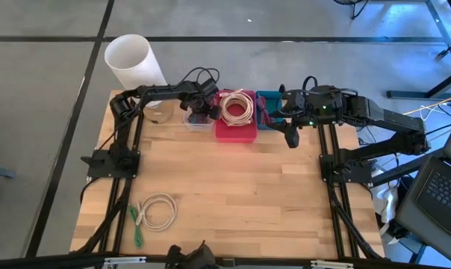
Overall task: Pick & Place USB Port
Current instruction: Put the pink and black charger cable into the white bin, then put the brown HDMI cable into the red bin
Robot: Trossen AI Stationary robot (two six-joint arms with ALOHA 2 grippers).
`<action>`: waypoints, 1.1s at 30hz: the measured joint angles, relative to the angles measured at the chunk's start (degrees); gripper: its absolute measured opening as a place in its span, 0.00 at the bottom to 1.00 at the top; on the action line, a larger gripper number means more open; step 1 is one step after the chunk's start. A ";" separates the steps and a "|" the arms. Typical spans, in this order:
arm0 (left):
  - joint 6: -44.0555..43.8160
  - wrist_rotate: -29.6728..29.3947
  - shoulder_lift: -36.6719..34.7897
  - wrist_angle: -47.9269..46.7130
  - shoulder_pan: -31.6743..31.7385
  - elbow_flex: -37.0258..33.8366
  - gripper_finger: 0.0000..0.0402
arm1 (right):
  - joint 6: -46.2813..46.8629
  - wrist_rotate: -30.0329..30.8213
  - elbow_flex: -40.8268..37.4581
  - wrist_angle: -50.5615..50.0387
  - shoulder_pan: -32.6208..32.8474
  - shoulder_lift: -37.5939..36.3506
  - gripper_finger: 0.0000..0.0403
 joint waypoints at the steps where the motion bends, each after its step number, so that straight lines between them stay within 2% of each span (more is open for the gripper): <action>1: 0.00 -0.36 -0.03 0.47 0.00 0.00 0.01 | 0.00 0.00 0.00 0.00 0.00 0.00 0.48; 4: 0.01 -0.24 -0.54 2.10 -0.02 -0.09 0.06 | 0.30 0.00 0.00 0.00 0.00 0.00 0.48; 13: 0.07 -0.21 -1.03 3.16 -0.02 -0.07 0.34 | 0.44 -0.02 0.00 -0.02 0.00 0.00 0.48; 17: 0.07 0.84 -1.03 3.02 0.00 -0.07 0.43 | 0.42 -0.30 0.00 -0.04 0.00 0.00 0.48; 21: 0.36 1.62 -2.75 3.03 -0.17 -0.09 0.46 | 0.44 -0.63 0.00 -0.33 0.00 0.00 0.48; 27: 0.71 0.04 -10.45 1.66 -2.19 -0.09 0.47 | 0.72 -0.63 0.00 -2.90 0.00 0.00 0.48; 30: 2.74 0.50 -16.00 -1.64 -5.83 -0.02 0.47 | 1.05 -0.61 0.00 -4.48 0.00 -0.33 0.48; 33: 3.91 0.26 -21.79 -6.36 -12.39 -1.01 0.46 | 1.16 -0.26 0.00 -6.18 0.00 -1.17 0.48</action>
